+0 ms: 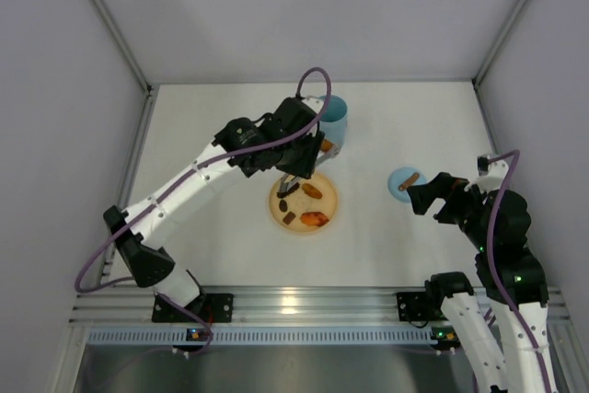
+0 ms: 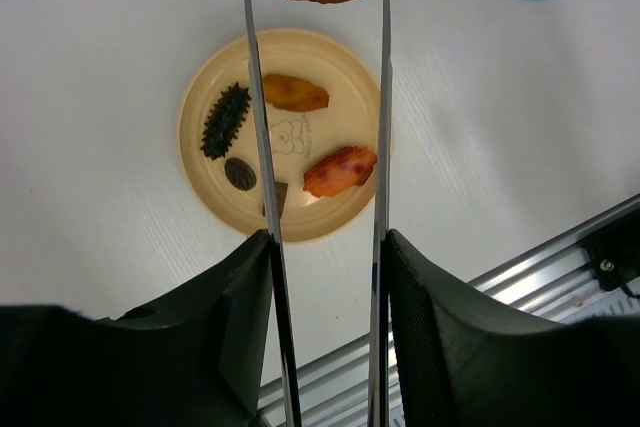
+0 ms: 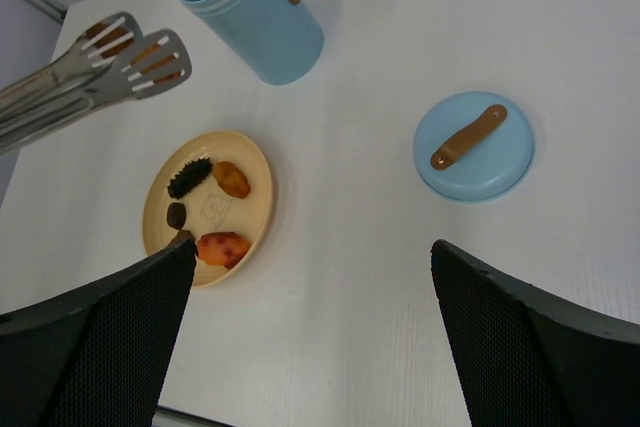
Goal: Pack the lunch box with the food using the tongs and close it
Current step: Place the fake food in the packing box.
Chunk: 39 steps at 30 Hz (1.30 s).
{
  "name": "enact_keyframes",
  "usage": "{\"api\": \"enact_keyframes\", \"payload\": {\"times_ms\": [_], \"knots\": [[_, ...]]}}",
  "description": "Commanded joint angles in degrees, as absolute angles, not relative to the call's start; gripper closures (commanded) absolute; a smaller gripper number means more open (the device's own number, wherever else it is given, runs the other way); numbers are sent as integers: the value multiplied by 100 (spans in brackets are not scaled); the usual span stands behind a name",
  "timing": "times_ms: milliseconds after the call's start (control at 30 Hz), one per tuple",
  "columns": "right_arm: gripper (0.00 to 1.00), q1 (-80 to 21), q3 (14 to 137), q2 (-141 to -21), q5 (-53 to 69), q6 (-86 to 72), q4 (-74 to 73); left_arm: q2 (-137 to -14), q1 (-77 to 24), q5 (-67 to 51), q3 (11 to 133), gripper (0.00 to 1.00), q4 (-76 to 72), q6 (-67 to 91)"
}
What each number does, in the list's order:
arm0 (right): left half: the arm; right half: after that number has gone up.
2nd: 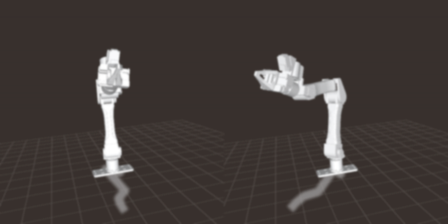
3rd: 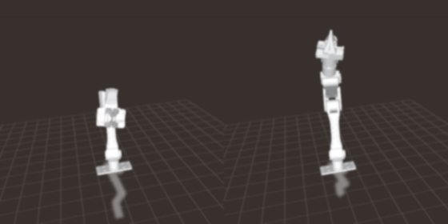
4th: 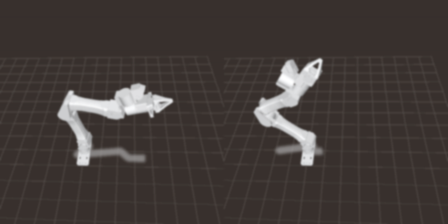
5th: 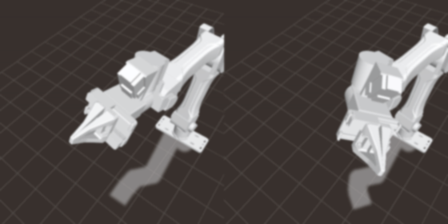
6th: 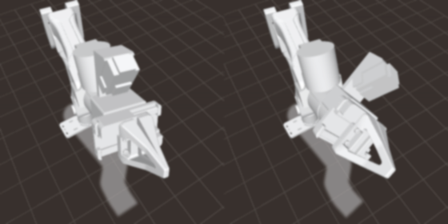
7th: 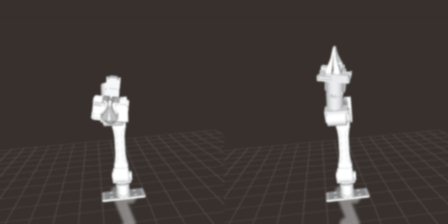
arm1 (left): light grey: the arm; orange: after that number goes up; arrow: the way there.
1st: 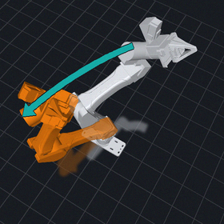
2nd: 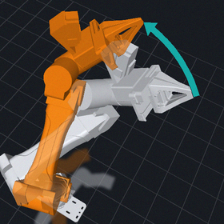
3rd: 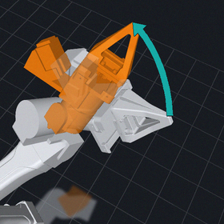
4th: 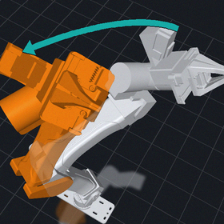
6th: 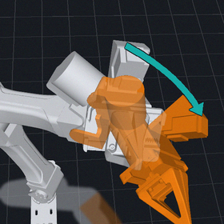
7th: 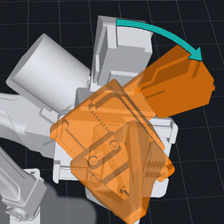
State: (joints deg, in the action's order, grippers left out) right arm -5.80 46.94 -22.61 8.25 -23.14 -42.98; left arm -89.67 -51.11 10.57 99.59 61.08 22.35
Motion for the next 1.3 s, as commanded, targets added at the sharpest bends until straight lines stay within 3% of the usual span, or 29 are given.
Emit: {"api": "enact_keyframes", "payload": {"times_ms": [0,333,1267], "knots": [[1,-501,4931,-2224,791,-2312,-4482,-9368,-5045,1239,10809,54,6345,2057],[1,-510,5010,-2241,765,-2268,-4553,-10484,-4694,1283,12602,53,6425,2039],[1,-501,5071,-2312,703,-2136,-4597,-11425,-3982,967,13113,52,5933,1661]]}}
